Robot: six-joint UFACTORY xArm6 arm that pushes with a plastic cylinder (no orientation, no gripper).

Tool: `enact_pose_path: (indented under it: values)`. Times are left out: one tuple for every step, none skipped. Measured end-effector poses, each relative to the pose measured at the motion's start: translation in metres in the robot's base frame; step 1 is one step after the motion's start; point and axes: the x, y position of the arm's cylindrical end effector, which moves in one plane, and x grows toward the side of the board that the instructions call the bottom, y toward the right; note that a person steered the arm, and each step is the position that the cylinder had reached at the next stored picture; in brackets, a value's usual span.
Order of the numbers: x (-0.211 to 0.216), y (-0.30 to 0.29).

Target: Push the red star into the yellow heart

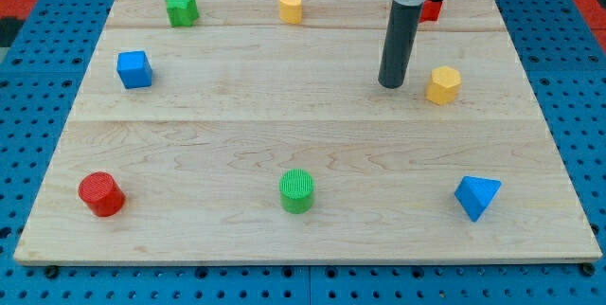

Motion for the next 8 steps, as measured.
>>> enact_pose_path:
  values:
    - [0.0, -0.004]
    - [0.0, -0.01]
    - [0.007, -0.048]
    - [0.003, -0.06]
    - [-0.023, -0.045]
    - [-0.039, -0.008]
    - [-0.051, 0.034]
    - [-0.099, 0.102]
